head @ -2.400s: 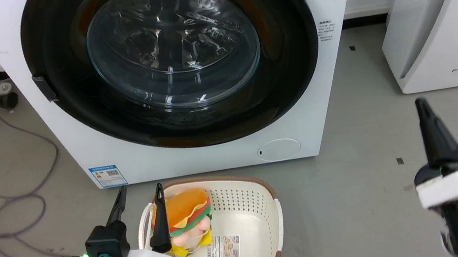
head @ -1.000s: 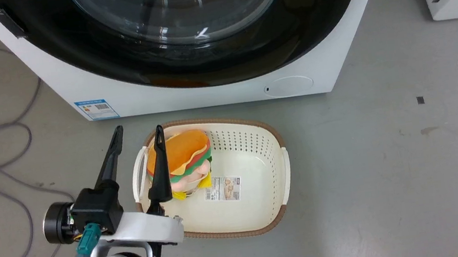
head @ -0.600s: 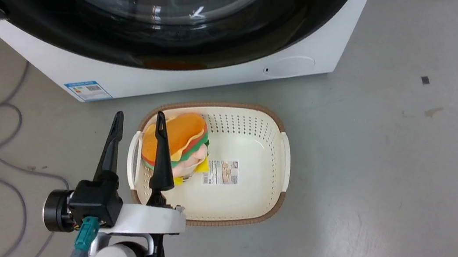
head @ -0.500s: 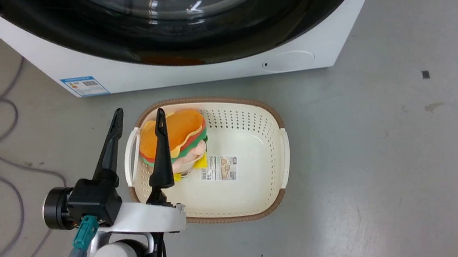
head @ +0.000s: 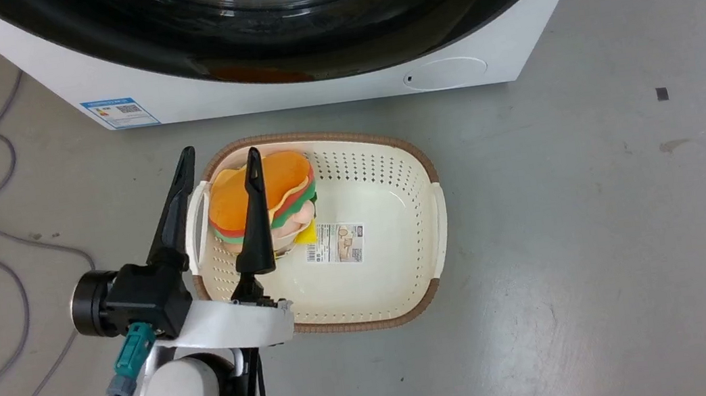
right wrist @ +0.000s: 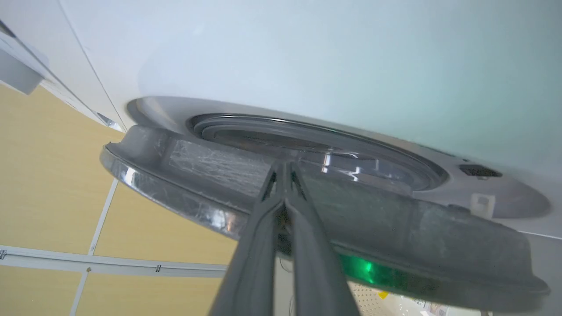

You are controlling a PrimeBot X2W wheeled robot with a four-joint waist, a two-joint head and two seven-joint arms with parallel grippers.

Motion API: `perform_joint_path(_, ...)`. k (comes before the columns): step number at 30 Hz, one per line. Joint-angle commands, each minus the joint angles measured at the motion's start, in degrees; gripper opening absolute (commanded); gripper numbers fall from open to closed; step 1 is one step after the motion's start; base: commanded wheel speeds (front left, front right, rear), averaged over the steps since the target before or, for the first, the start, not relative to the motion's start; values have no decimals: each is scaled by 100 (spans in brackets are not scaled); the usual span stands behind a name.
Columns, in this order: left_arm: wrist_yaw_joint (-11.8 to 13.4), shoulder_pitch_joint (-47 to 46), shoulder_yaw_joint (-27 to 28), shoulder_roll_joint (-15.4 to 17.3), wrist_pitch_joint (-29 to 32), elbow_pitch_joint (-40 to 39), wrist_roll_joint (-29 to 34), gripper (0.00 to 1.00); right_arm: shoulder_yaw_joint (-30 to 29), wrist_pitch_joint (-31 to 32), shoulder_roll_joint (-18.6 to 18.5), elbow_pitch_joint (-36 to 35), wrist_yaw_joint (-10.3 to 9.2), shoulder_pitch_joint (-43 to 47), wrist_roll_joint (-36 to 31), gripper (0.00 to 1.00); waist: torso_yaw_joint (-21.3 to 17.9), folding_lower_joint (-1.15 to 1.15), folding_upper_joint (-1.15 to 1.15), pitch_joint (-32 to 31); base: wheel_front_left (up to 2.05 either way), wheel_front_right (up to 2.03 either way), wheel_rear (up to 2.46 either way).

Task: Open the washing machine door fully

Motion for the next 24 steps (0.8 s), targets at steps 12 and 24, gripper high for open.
perform_joint_path(12,-19,-123,-124,3,-99,112,-104,100,426,255,17,390,6,-308,306,0,-5,-1,0,-93,0,0,0)
perform_joint_path(24,-16,-46,-152,3,-99,188,-86,100,401,652,-189,-443,6,390,404,0,-38,-1,0,-264,0,0,0)
